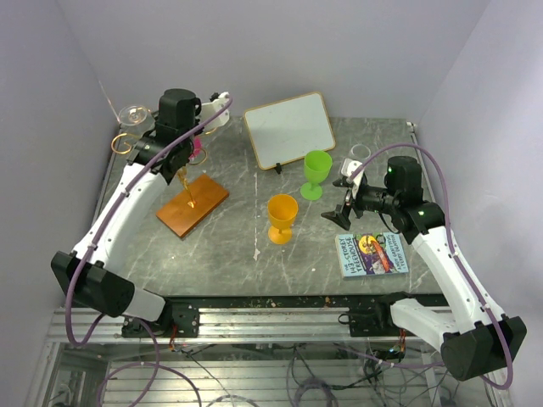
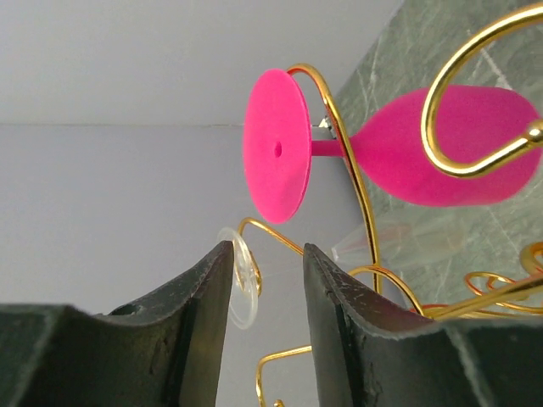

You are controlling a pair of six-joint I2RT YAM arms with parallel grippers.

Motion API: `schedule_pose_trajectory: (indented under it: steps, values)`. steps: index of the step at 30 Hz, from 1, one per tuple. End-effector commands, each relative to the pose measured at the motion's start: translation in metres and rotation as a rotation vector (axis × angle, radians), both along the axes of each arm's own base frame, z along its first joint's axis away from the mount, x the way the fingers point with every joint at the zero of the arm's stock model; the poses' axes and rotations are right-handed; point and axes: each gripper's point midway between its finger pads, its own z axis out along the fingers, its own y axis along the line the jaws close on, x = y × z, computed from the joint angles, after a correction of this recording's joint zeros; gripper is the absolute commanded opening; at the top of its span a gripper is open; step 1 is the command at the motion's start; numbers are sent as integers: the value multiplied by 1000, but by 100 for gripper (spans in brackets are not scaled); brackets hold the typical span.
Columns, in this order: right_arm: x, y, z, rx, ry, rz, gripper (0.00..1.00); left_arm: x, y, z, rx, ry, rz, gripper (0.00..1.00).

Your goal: Place the wine glass upside down on the wine glass rack

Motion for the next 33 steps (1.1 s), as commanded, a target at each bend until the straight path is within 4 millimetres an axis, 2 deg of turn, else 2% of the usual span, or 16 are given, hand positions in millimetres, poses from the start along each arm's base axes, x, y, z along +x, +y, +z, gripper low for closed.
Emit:
schedule_pose_trajectory:
  steps: [1, 8, 12, 13, 15, 19, 22, 25, 33]
  values:
    - [2, 0, -3, 5, 9, -4, 93, -13, -11, 18, -101, -26, -58, 50]
    - [11, 0, 0, 36, 29, -56, 94, -32, -28, 31, -262, -29, -142, 55]
    - [21, 3, 11, 80, 78, -108, 93, -52, -53, 39, -468, -42, -256, 71]
    - [24, 6, 22, 90, 72, -107, 92, -57, -59, 37, -521, -36, -278, 76]
    - [28, 13, 26, 77, 89, -101, 91, -66, -72, 34, -617, -18, -329, 83]
    - [45, 27, 26, -27, 84, -133, 88, -76, -74, 30, -712, 2, -351, 93]
    - [50, 41, 17, -118, 106, -125, 85, -80, -69, 34, -766, -15, -345, 99]
    - [51, 55, -2, -237, 131, -114, 81, -87, -65, 44, -812, -43, -348, 100]
    - [52, 76, -32, -386, 184, -98, 76, -100, -52, 63, -853, -107, -347, 100]
